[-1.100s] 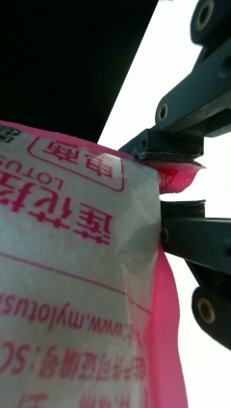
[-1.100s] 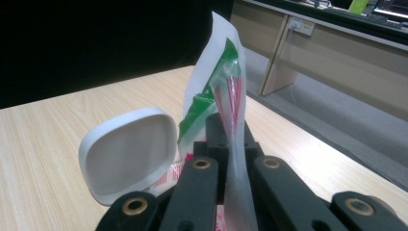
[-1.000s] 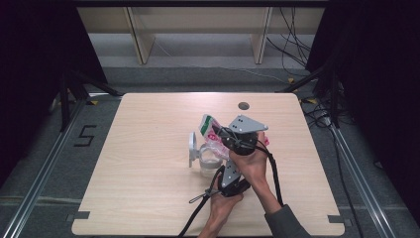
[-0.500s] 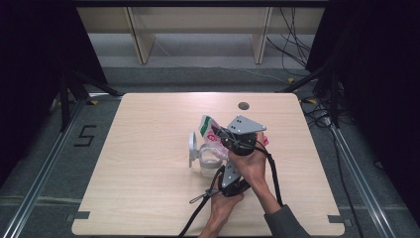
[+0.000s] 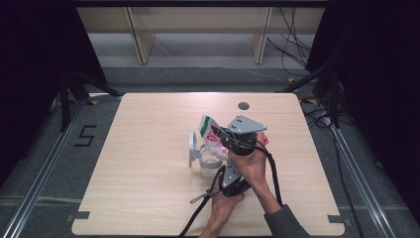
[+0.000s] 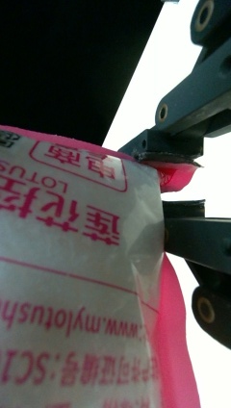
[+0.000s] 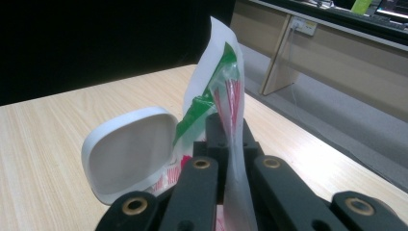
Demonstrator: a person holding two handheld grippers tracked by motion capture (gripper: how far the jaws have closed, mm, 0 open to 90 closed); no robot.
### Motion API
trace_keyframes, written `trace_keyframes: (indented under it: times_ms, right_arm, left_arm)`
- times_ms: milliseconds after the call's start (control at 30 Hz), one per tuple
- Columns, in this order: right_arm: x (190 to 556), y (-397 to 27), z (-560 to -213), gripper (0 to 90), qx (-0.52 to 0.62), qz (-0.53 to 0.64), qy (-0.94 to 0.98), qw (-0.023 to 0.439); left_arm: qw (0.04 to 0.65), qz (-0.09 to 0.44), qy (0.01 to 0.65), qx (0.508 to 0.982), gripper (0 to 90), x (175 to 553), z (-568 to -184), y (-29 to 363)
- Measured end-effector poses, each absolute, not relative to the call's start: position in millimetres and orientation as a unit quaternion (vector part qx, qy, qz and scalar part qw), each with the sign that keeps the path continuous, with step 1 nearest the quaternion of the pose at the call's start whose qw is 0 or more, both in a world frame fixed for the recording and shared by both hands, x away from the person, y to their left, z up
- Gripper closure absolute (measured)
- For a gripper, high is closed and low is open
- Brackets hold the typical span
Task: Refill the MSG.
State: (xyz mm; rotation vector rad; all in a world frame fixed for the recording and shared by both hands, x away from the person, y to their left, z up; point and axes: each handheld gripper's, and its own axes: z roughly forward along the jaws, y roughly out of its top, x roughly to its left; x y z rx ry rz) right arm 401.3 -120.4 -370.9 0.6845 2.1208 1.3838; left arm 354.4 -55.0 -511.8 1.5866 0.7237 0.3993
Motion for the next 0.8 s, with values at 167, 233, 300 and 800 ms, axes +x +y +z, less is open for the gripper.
trace_keyframes:
  times_ms: [167,233,300,800]
  right_arm:
    - [400.8,-120.2,-370.0,90.0,0.25,0.51,0.78,0.262]
    - [400.9,-119.5,-371.2,90.0,0.257,0.509,0.779,0.261]
    - [401.3,-119.9,-370.2,90.0,0.249,0.514,0.78,0.256]
    - [399.7,-118.6,-369.9,90.0,0.25,0.503,0.786,0.258]
  left_arm:
    - [0.617,0.177,0.308,0.702,74.2,355.0,-512.1,-53.4]
    - [0.609,0.177,0.309,0.709,74.2,354.4,-512.2,-52.0]
    - [0.626,0.171,0.319,0.691,74.2,353.4,-511.6,-55.1]
    - [0.601,0.184,0.301,0.717,74.2,354.7,-511.5,-51.8]
